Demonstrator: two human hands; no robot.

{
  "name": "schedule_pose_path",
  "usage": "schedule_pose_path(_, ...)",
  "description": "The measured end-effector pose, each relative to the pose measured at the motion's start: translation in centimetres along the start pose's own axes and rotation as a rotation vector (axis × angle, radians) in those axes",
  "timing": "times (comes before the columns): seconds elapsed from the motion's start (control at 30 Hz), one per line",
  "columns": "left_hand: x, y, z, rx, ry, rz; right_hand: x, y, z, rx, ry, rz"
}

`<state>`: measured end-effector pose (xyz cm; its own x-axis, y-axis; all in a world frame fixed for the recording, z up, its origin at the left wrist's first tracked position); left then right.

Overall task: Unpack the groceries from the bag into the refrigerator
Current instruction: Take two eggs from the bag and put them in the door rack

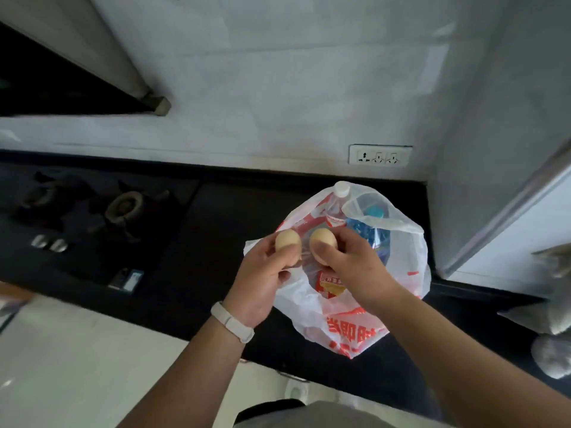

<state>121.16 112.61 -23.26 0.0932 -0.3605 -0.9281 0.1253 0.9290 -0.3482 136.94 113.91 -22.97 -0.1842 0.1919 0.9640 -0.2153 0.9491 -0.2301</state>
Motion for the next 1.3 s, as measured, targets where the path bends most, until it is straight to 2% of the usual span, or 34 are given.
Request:
schedule_pose_path(0.17,0.0,-2.7,-3.2,-0.113,-0.092,0.001,0.9,0.7,3.6,0.13,0.056,0.056)
schedule_pose_path(0.27,-0.5,-4.3,-5.5,-0.163,-0.135,0.037,0.9,1.6,6.2,0.16,-0.02,0.095)
schedule_pose_path(0.43,-0.2,-7.3,-11.7,-0.281,-0.198,0.061,2.6,2.0,12.9,0.29,0.122,0.131)
schedule_pose_path(0.53,0.4,-9.5,-16.7,-0.338,-0.228,0.071,3.9,2.1,18.7,0.366,0.153,0.133)
schedule_pose_path(0.97,2.8,-22.7,-43.8,-0.56,-0.376,0.156,8.1,1.4,49.2,0.537,0.01,0.111)
schedule_pose_path(1.3,4.5,-33.6,-58.2,-0.81,-0.459,0.229,10.4,-0.6,68.3,0.802,-0.048,0.115)
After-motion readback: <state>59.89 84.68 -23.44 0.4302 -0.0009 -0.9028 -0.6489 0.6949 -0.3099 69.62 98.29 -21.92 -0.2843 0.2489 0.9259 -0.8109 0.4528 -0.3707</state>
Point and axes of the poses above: each hand's wrist, its own y-axis towards the middle knuckle, its own z-axis out of the palm, x = y × z, the point moved 7 cm from there along y, towards the middle knuckle, and after that the axes turned 4 degrees about x, right-handed, at the moved point
